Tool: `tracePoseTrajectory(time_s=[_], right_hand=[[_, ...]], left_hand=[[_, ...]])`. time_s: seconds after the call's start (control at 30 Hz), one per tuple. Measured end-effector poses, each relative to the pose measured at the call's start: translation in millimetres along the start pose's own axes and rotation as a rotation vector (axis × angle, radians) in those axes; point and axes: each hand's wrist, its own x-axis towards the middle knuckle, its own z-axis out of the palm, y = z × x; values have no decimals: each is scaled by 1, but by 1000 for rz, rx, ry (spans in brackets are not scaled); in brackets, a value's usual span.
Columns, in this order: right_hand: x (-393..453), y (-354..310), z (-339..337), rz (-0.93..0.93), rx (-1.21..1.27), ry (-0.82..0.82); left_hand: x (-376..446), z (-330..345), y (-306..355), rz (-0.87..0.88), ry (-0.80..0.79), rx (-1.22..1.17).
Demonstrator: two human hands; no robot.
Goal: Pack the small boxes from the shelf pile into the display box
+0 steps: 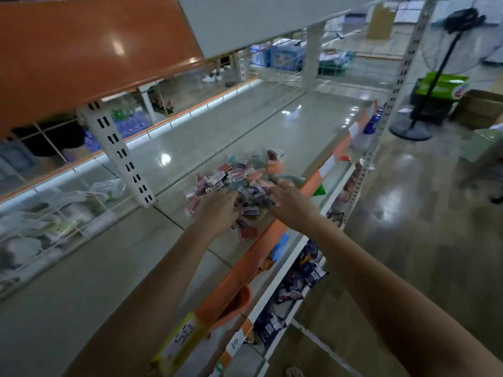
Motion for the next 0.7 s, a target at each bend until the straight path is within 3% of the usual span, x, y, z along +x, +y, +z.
tracePoseTrajectory(time_s=[0.23, 0.7], right_hand=[[35, 20, 17, -169, 57, 23], [36, 39, 27, -222, 255, 109]], left_hand=[[10, 8, -4, -41, -63, -84], [-2, 8, 1, -132, 56, -126]])
